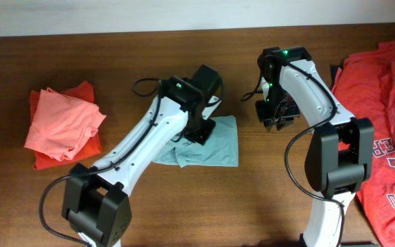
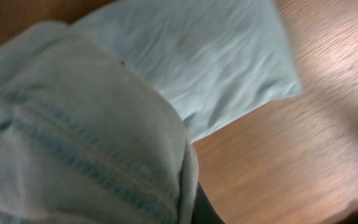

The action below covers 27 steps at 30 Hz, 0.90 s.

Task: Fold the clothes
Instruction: 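Fold the left end rightward onto the stack with the left gripper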

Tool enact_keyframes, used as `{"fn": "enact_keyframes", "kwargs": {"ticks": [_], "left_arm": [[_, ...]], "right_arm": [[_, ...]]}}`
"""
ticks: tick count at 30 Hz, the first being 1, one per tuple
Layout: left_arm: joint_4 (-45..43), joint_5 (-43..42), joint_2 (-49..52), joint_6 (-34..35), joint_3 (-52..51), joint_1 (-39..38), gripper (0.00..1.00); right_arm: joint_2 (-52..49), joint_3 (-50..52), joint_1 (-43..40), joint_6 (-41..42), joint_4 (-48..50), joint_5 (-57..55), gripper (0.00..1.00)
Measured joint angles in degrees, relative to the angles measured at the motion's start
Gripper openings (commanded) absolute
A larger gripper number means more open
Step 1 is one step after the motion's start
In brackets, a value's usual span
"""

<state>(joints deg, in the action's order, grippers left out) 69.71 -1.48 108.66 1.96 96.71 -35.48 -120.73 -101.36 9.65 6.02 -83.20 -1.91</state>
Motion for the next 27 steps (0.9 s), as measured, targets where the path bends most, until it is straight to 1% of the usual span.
{"fn": "enact_keyframes", "kwargs": {"ticks": [6, 8, 10, 13, 14, 15, 17, 22, 25, 27], "left_arm": [[-4.4, -1.8, 0.0, 1.7, 0.0, -2.8, 0.01], [-6.1, -2.5, 0.0, 2.2, 0.0, -3.7, 0.04], [-7.8, -3.3, 0.0, 2.5, 0.0, -4.5, 0.17], [-9.2, -4.4, 0.2, 3.1, 0.0, -6.1, 0.43], [-9.2, -4.7, 0.3, 3.1, 0.0, -6.4, 0.46], [-9.0, -5.0, 0.3, 2.8, 0.0, -6.8, 0.48], [-7.2, -5.3, 0.3, 2.0, 0.5, -6.9, 0.48], [1.1, -2.4, 0.3, 1.1, 6.1, -4.8, 0.49], [4.0, 1.5, 0.1, 1.6, 8.8, -1.3, 0.49], [5.6, 3.7, -0.1, 2.8, 9.0, 2.9, 0.49]], "right_arm": [[0.0, 0.0, 0.0, 0.0, -0.1, 0.0, 0.31], [0.0, 0.0, 0.0, 0.0, -0.2, 0.0, 0.31], [0.0, 0.0, 0.0, 0.0, -0.2, 0.0, 0.31], [0.0, 0.0, 0.0, 0.0, -0.3, 0.0, 0.31], [0.0, 0.0, 0.0, 0.0, -0.3, 0.0, 0.31], [0.0, 0.0, 0.0, 0.0, -0.4, 0.0, 0.31], [0.0, 0.0, 0.0, 0.0, -0.4, 0.0, 0.31], [0.0, 0.0, 0.0, 0.0, -0.4, 0.0, 0.31], [0.0, 0.0, 0.0, -0.5, -0.6, 0.8, 0.31], [0.0, 0.0, 0.0, -2.5, -0.6, 4.3, 0.31]]}}
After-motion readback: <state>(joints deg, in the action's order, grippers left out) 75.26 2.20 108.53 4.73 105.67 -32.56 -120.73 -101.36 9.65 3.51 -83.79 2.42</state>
